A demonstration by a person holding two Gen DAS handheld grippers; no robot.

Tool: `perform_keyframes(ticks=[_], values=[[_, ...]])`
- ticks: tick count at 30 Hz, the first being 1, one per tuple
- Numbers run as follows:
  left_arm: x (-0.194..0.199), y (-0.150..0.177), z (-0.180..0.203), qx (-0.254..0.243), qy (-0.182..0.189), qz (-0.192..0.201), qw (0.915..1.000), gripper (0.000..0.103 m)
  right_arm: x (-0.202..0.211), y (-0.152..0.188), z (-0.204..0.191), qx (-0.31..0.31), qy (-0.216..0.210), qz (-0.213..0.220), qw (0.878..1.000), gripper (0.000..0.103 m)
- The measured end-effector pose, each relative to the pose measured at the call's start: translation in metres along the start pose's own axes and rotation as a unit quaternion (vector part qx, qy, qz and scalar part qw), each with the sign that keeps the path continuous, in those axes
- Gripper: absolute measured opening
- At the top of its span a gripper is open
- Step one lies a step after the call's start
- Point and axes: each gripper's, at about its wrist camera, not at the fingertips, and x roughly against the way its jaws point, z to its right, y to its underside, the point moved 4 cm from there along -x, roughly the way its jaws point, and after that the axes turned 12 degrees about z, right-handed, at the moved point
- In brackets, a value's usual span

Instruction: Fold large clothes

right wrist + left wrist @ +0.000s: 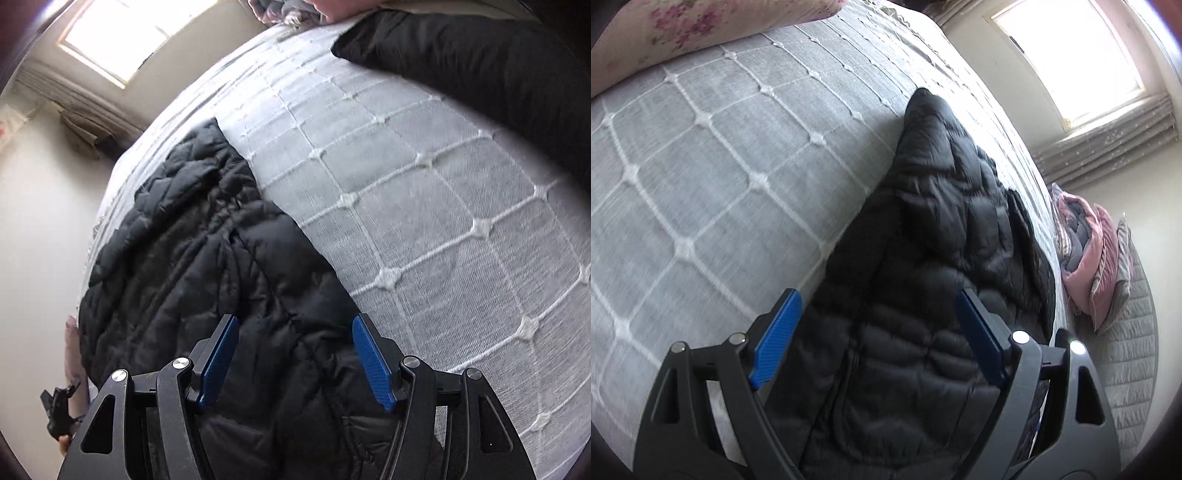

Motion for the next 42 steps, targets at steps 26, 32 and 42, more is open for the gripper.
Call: perform_keyframes(ticks=[26, 32, 42], values=[[0.108, 0.174, -0.040, -0.072, 0.079, -0.055, 0.9928, 0.069, 0.043, 0.051, 0.049, 0.078, 0.005, -0.033, 0.996, 0.045], [0.098, 0.174, -0.039, -0.049, 0.089, -0.072, 0.9922, 0.023, 0.045, 0.061, 0.044, 0.087, -0.009, -0.034, 0.996, 0.011], [0.124, 0.151, -0.045, -0.028, 0.089, -0.022, 0.9954, 0.012, 0.087, 0.073, 0.036, 0.031, -0.089, 0.008, 0.995, 0.006]])
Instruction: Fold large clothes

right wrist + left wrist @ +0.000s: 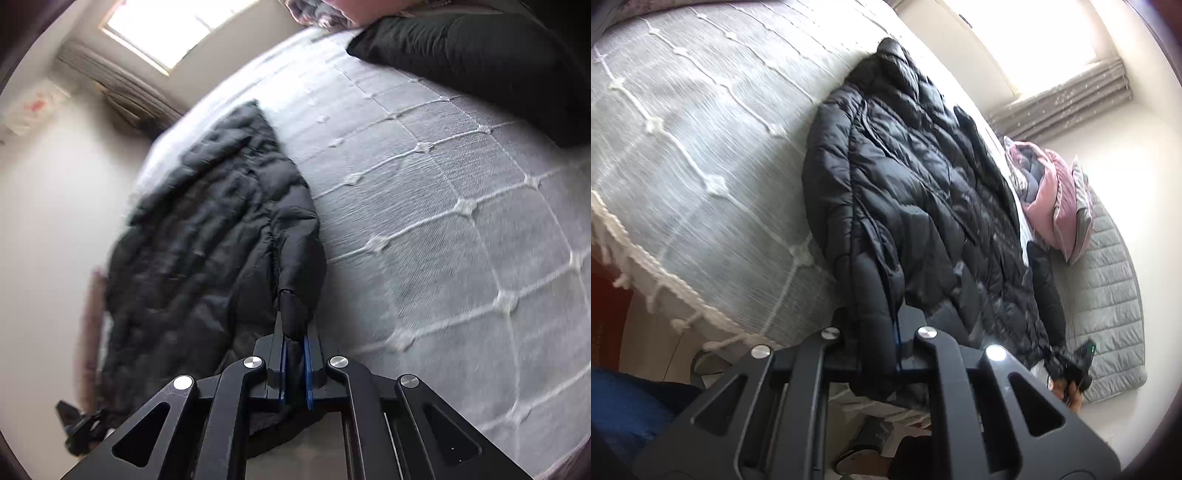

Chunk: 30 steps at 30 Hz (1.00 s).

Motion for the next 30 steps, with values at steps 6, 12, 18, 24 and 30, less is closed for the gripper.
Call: perform_keyframes(ticks=[6, 12, 18, 24, 30], values=[[0.017, -0.012, 0.008, -0.004, -0.004, 0.018, 0.9998, 0.012, 0.045, 0.019, 0.003, -0.054, -0.092, 0.039, 0.994, 0.003], [0.067, -0.018, 0.025, -0.030, 0.025, 0.033, 0.9987, 0.011, 0.089, 0.034, -0.007, -0.059, -0.139, 0.072, 0.986, 0.003], [0.117, -0.020, 0.021, -0.033, 0.050, 0.041, 0.9974, 0.011, 0.134, 0.058, 0.010, -0.084, -0.171, 0.107, 0.976, 0.002], [0.131, -0.026, 0.032, -0.037, 0.066, 0.046, 0.9961, 0.011, 0.157, 0.044, -0.025, -0.049, -0.196, 0.135, 0.970, 0.002], [0.134, -0.057, 0.053, -0.043, 0.075, 0.070, 0.9938, 0.011, 0.143, 0.000, -0.072, -0.013, -0.221, 0.147, 0.964, 0.002]])
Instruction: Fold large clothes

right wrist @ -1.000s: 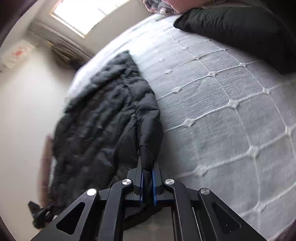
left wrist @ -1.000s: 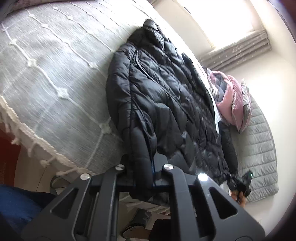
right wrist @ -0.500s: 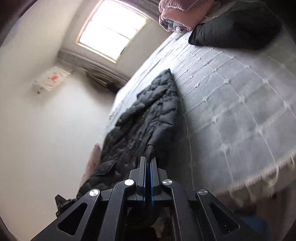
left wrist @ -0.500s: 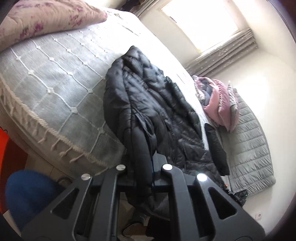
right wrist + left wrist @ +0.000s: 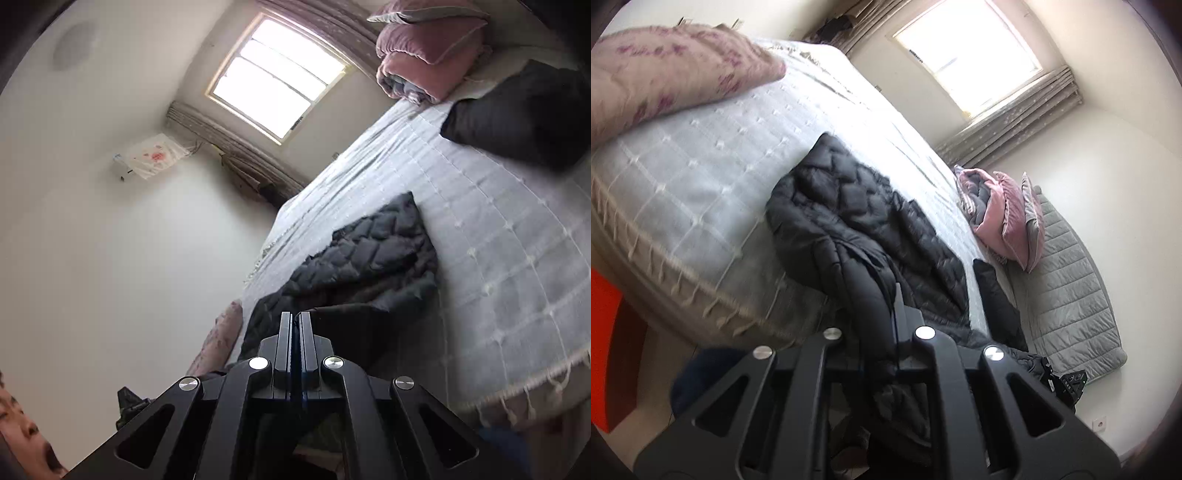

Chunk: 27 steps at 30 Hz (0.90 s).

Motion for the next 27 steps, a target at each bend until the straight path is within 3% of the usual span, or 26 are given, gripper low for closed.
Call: perform_keyframes(ticks=[5, 11, 13, 15, 17, 19, 20, 22, 27], values=[[-0.033, -0.044, 0.026, -0.008, 0.006, 0.014, 0.9999, 0.011, -0.051, -0.043, -0.009, 0.005, -0.012, 0.013, 1.000, 0.002], [-0.122, -0.107, 0.039, 0.003, -0.016, 0.004, 0.9999, 0.019, -0.133, -0.090, 0.010, -0.028, 0.021, 0.011, 0.999, 0.005], [-0.170, -0.124, 0.037, 0.007, -0.020, -0.026, 0.9994, 0.042, -0.163, -0.104, 0.032, -0.049, 0.052, 0.023, 0.997, 0.007], [-0.212, -0.142, 0.024, 0.037, -0.018, -0.049, 0.9980, 0.057, -0.180, -0.116, 0.059, -0.069, 0.102, 0.048, 0.991, 0.008], [-0.228, -0.154, 0.011, 0.057, -0.035, -0.032, 0.9973, 0.060, -0.191, -0.125, 0.081, -0.062, 0.151, 0.066, 0.984, 0.026], [-0.238, -0.165, 0.003, 0.037, -0.040, -0.010, 0.9985, 0.079, -0.202, -0.128, 0.092, -0.021, 0.177, 0.060, 0.982, 0.034], [-0.244, -0.165, -0.001, 0.023, -0.040, -0.008, 0.9989, 0.082, -0.208, -0.127, 0.098, 0.003, 0.185, 0.048, 0.982, 0.050], [-0.256, -0.158, -0.008, -0.003, -0.052, -0.028, 0.9982, 0.083, -0.215, -0.125, 0.104, 0.031, 0.194, 0.033, 0.980, 0.064], [-0.315, -0.119, -0.048, -0.070, -0.133, -0.129, 0.9802, 0.083, -0.263, -0.108, 0.118, 0.108, 0.211, -0.047, 0.970, 0.066]])
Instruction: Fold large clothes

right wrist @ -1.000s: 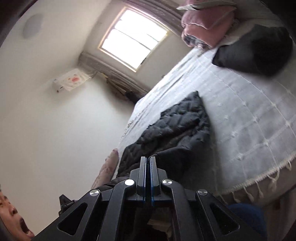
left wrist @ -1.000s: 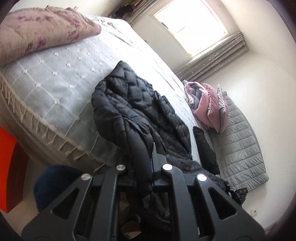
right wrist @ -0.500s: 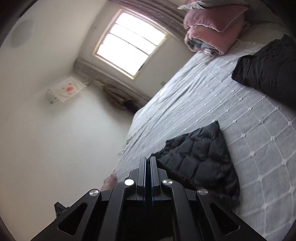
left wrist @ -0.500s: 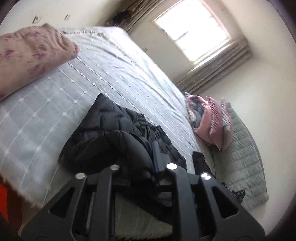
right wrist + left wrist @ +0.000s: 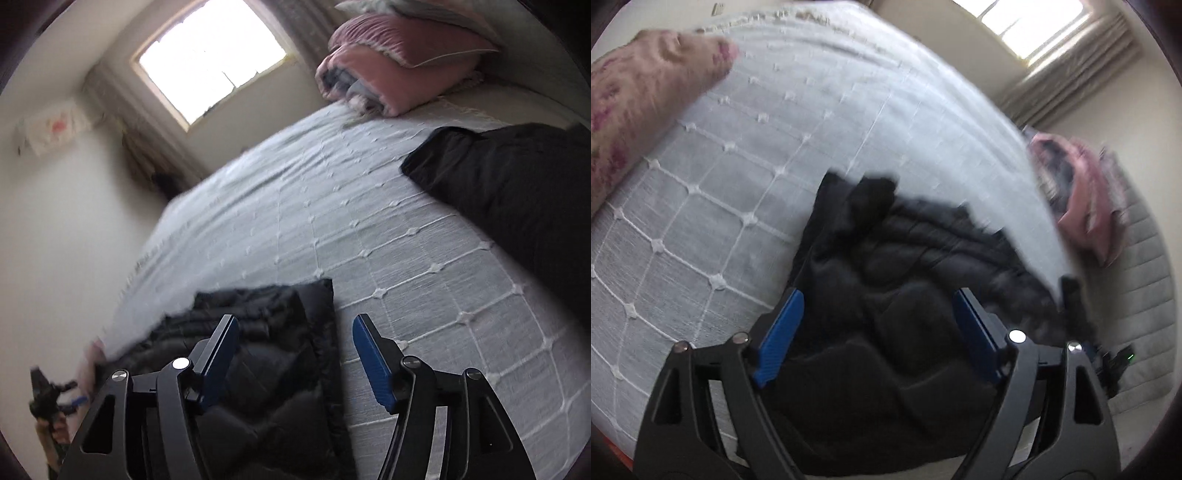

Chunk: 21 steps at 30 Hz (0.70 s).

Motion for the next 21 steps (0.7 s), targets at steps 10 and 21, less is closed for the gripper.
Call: perform_keyframes(ticks=[10, 21], values=[[-0.033, -0.002, -0.003, -0.016, -0.028, 0.025, 0.9992, 0.063, -0.072, 0.040, -0.014, 0.091, 0.038, -0.080, 0.992, 0.054], [-0.031, -0.019, 0.005, -0.053, -0.024, 0.065, 0.9962, 0.005, -0.065, 0.029, -0.032, 0.117, 0.027, -0.055, 0.991, 0.005]])
